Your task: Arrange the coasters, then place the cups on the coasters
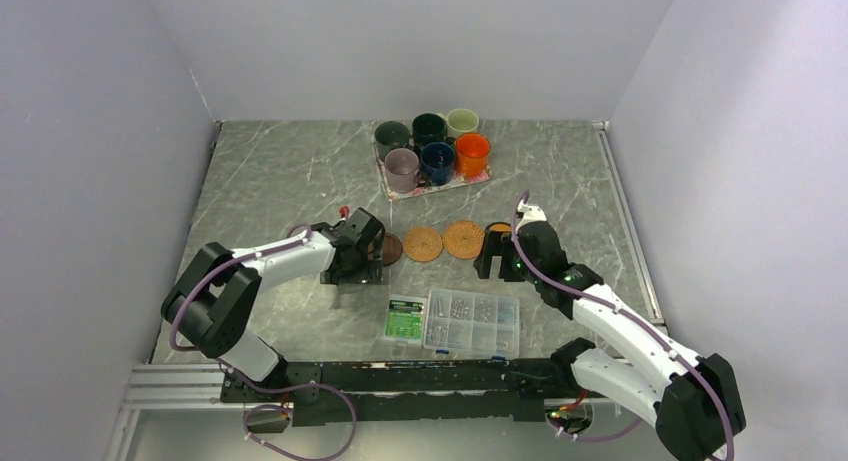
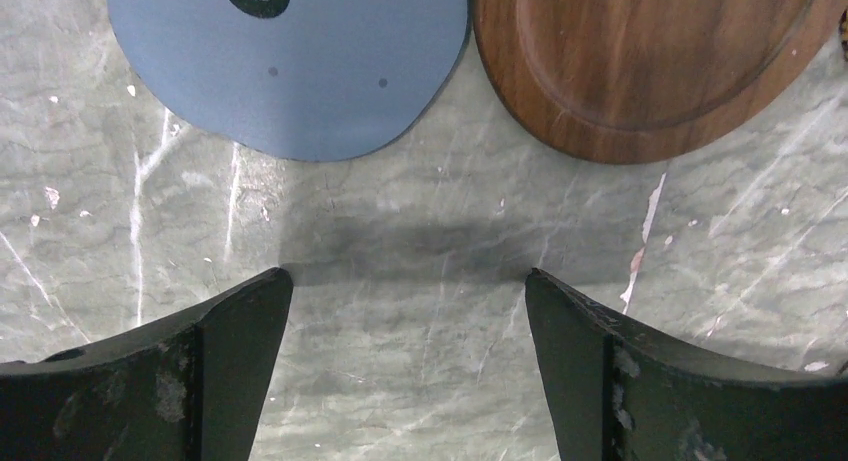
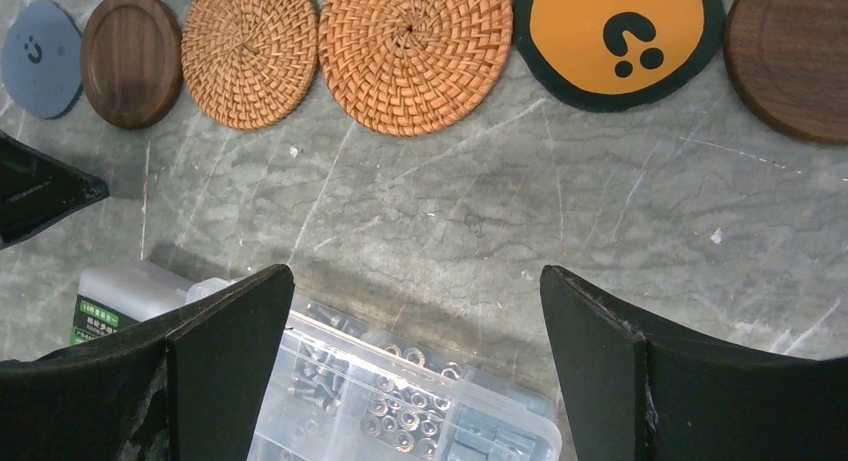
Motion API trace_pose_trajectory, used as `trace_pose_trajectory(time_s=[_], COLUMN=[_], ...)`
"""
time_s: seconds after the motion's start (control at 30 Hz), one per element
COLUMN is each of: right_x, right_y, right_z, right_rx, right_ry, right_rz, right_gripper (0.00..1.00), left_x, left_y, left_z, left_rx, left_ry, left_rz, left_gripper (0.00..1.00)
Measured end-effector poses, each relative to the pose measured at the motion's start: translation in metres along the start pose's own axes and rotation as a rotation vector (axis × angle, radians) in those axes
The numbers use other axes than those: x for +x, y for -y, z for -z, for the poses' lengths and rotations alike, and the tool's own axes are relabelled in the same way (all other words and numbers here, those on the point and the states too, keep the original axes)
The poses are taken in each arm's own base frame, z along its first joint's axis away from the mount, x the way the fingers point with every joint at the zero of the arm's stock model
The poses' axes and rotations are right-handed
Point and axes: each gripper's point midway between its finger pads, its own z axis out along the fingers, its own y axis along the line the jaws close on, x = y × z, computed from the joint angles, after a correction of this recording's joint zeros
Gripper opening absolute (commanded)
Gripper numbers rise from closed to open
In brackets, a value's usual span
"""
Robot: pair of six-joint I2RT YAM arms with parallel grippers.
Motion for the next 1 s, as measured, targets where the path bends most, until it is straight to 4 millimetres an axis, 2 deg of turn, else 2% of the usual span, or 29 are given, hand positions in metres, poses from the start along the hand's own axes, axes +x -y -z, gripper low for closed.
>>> trace_pose_trajectory(time_s=[0.57, 1.0], right_x=[-0.004, -0.004], right_y=[0.002, 0.005], right_z=[0.003, 0.002], right_rx=[0.012, 0.025], right_ry=[0.019, 0.025], right_rz=[0.0, 0.0], right_gripper=[1.0, 1.0], left_x=[-0.025, -0.04], left_y=[0.01, 0.005], left_z=[-0.01, -0.016], left_rx=[-0.012, -0.012], left_ry=[0.059, 0.094], left_rz=[0.007, 0.013], left_gripper=[0.94, 0.94])
